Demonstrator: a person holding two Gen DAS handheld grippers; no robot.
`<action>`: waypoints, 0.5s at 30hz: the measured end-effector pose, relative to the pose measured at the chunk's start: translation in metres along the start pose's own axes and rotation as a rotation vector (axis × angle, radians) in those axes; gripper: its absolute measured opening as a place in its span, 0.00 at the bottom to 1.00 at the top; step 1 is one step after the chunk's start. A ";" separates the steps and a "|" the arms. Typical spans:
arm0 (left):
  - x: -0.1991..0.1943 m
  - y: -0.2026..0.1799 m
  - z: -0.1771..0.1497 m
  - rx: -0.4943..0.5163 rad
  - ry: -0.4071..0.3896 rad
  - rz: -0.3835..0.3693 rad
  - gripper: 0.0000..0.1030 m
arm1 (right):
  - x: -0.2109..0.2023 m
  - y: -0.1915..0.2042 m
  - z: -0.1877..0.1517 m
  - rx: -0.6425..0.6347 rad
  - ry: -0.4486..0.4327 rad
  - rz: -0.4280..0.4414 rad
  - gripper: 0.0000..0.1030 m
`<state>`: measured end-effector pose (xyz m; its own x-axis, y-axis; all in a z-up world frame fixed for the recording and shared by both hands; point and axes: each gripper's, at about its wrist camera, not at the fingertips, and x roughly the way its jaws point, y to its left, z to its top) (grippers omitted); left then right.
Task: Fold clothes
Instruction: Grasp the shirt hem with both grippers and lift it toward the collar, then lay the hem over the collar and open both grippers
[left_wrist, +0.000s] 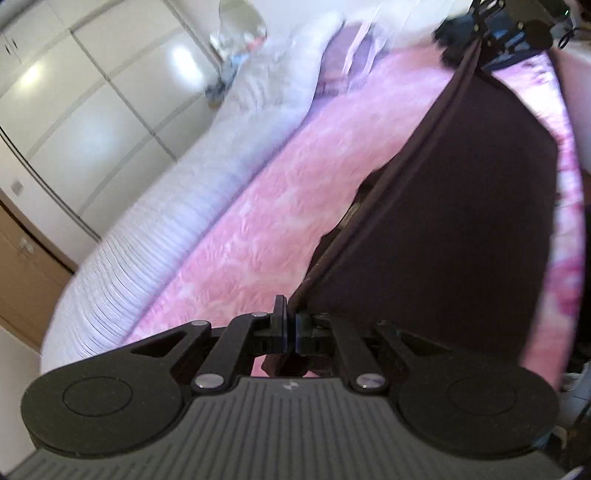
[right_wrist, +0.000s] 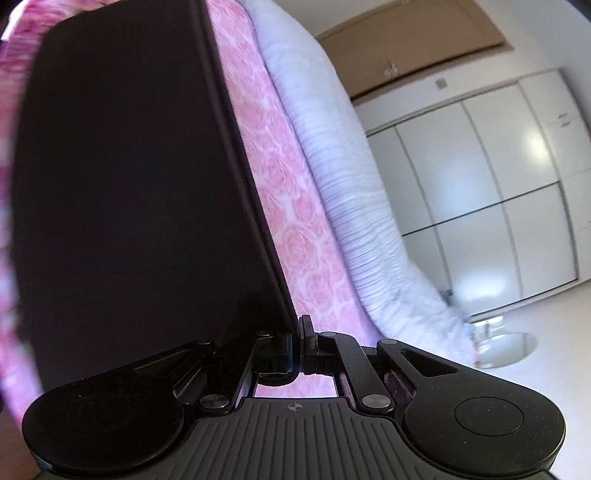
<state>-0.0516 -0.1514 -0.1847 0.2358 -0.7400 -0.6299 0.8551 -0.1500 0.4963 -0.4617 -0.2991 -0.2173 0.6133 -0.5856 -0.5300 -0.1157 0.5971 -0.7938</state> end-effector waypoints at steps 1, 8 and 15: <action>0.023 0.008 -0.001 -0.012 0.021 -0.011 0.03 | 0.024 -0.004 0.003 0.019 0.011 0.023 0.02; 0.145 0.039 -0.035 -0.116 0.131 -0.105 0.04 | 0.168 -0.005 0.007 0.104 0.086 0.193 0.01; 0.220 0.048 -0.044 -0.166 0.169 -0.149 0.04 | 0.234 -0.023 -0.004 0.200 0.097 0.255 0.02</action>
<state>0.0614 -0.2922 -0.3258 0.1630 -0.5962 -0.7861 0.9467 -0.1298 0.2947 -0.3184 -0.4515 -0.3244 0.5062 -0.4469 -0.7376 -0.0947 0.8213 -0.5626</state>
